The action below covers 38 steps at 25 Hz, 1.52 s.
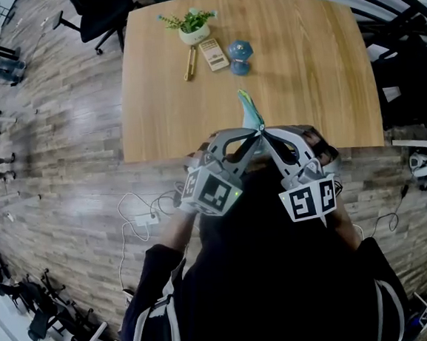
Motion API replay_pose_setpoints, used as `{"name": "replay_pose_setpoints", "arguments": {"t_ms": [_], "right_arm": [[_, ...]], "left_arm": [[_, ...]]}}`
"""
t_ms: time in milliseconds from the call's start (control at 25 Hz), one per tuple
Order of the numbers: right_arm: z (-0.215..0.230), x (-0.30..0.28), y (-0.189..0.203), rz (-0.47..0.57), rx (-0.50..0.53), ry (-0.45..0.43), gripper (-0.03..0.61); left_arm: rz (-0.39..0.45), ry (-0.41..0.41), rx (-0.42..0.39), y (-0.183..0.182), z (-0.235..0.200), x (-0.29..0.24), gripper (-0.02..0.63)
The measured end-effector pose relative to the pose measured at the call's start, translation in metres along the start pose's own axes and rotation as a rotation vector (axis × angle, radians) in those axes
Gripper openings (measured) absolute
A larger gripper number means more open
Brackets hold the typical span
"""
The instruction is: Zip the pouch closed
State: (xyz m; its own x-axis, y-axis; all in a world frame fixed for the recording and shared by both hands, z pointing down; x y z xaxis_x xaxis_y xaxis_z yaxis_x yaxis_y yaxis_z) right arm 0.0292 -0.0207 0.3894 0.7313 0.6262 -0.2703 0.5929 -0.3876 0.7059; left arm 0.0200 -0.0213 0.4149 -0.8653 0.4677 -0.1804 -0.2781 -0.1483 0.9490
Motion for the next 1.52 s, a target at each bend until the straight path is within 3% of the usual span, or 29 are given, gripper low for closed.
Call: {"name": "replay_pose_setpoints", "arguments": {"t_ms": [280, 680, 1360, 1520], "right_arm": [[0.006, 0.003, 0.011, -0.089, -0.105, 0.114, 0.015], [0.011, 0.002, 0.023, -0.141, -0.217, 0.182, 0.015], [0.064, 0.026, 0.082, -0.253, -0.337, 0.37, 0.015], [0.072, 0.029, 0.087, -0.223, -0.411, 0.377, 0.015]], "left_arm": [[-0.059, 0.027, -0.116, -0.003, 0.016, -0.006, 0.013], [-0.084, 0.051, -0.147, -0.002, 0.025, 0.004, 0.014], [-0.072, -0.007, -0.135, -0.02, 0.015, 0.033, 0.012], [-0.044, -0.044, -0.09, -0.021, 0.005, 0.04, 0.013]]}}
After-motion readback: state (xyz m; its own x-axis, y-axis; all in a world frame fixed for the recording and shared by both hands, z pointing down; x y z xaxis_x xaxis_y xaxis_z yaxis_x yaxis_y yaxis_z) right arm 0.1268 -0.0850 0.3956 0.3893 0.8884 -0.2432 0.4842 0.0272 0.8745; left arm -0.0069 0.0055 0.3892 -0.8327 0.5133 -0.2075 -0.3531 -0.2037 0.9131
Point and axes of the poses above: the fingertips, and each gripper's own axes: x backward along the fingers, z to its right, y out of its underside, the point moved 1 cm from there along x, backward along the fingers, and after that the axes turned 10 degrees about z, right-handed, at the moved point
